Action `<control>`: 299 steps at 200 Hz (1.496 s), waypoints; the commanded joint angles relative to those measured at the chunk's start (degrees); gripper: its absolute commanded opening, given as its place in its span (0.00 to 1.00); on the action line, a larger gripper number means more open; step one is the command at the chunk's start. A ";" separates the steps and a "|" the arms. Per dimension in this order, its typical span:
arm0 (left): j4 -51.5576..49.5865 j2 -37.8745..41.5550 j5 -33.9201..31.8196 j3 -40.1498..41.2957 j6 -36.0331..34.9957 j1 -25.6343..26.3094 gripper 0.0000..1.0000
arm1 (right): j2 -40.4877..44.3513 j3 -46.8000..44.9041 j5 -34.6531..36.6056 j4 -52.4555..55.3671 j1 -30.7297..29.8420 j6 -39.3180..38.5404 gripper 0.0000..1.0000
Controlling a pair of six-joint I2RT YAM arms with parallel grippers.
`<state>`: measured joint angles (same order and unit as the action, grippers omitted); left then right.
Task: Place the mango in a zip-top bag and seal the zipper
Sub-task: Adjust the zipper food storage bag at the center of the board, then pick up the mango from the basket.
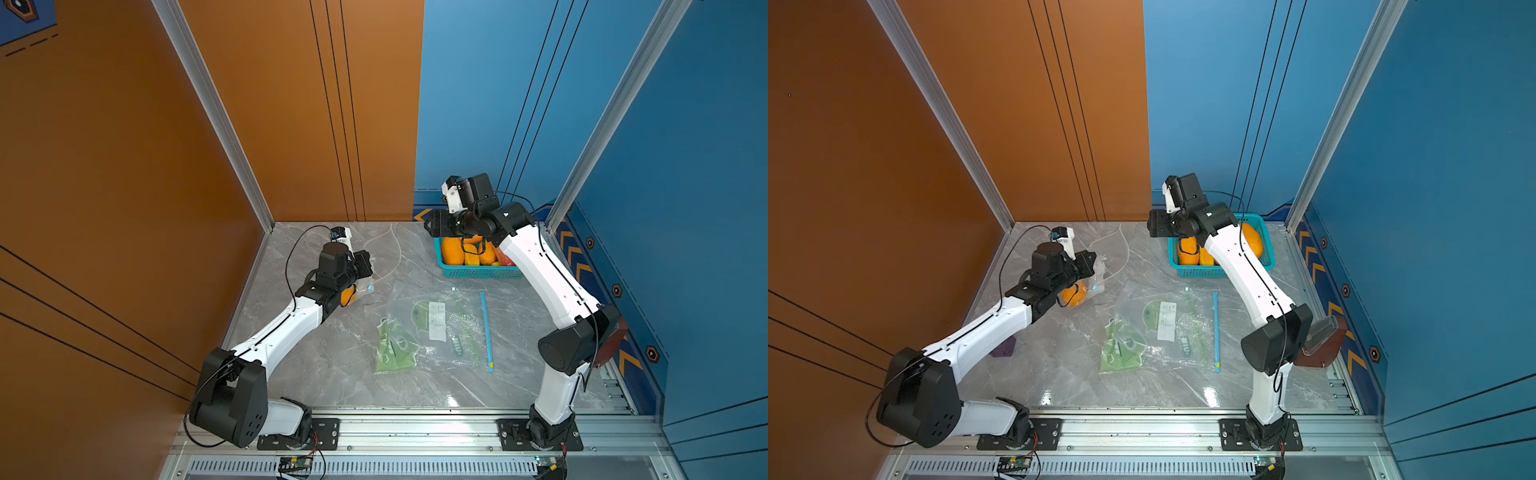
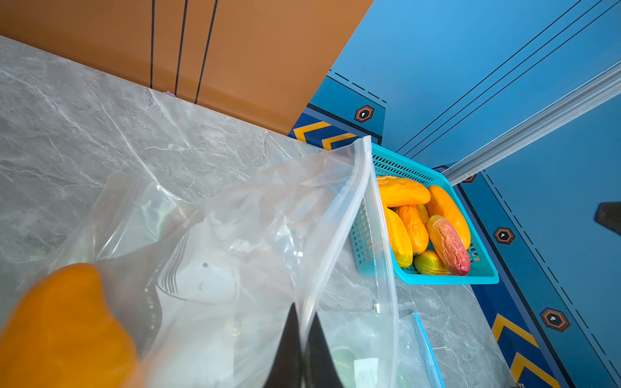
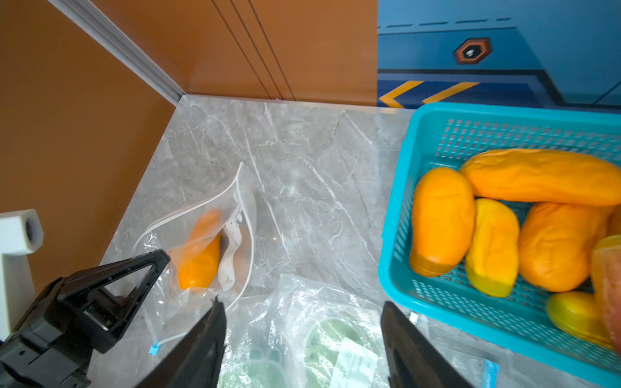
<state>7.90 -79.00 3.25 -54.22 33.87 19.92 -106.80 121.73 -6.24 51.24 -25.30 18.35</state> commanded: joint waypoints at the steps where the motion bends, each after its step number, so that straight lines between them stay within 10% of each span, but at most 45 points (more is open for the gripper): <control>1: -0.23 -0.27 0.38 -2.00 0.40 0.59 0.00 | -2.15 -2.05 5.51 5.18 5.88 -1.96 0.73; 92: -0.12 -0.97 0.86 -1.76 1.35 0.80 0.00 | -15.42 1.42 20.91 11.24 16.80 -16.71 0.87; 299: -0.11 -0.80 0.54 -1.81 1.41 0.82 0.00 | -30.35 9.57 17.62 11.25 21.25 -16.19 0.70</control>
<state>7.90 -79.64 3.27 -54.37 35.03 20.34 -135.81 129.38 11.81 61.06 -4.69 1.39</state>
